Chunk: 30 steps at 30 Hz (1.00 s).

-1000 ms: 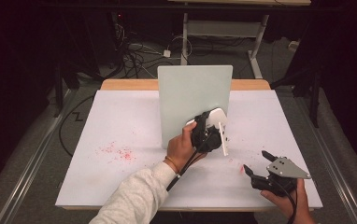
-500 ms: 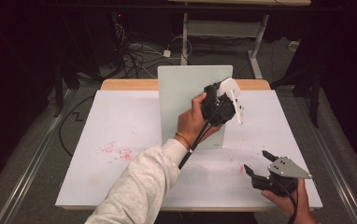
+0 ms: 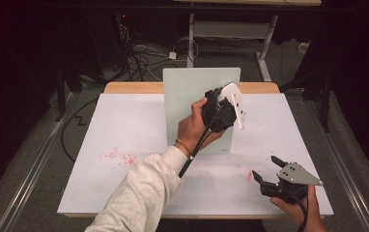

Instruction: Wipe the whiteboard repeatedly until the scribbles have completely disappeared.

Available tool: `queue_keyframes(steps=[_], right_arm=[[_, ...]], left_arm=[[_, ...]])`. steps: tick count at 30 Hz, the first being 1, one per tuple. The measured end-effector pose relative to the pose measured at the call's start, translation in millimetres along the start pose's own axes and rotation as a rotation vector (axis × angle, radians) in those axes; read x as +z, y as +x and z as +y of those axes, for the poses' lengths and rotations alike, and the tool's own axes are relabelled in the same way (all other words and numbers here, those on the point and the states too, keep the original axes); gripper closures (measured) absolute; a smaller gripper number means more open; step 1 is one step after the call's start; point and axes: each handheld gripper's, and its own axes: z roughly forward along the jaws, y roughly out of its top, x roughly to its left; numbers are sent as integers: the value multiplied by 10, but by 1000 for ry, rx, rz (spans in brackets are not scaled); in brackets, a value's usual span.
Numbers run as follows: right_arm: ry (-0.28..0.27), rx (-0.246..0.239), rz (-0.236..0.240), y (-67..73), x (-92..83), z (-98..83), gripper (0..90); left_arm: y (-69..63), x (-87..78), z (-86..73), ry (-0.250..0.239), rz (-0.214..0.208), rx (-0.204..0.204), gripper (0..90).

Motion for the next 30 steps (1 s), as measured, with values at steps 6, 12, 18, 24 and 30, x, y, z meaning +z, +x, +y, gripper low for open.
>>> queue_keyframes(steps=[6,12,18,24,30], right_arm=[[-7,7,-6,-24,3,-6,233],[-2,7,-8,-11,27,-9,233],[6,2,-8,5,21,-4,233],[4,-5,-7,-9,42,-5,234],[8,-1,-9,-9,40,-9,233]], left_arm=[[-64,-105,-222,-11,-64,-19,291],[-171,-201,-416,-10,-57,15,291],[-303,-244,-544,-9,-53,49,291],[-365,-251,-550,-17,-65,63,291],[-236,-264,-458,-45,-48,36,291]])
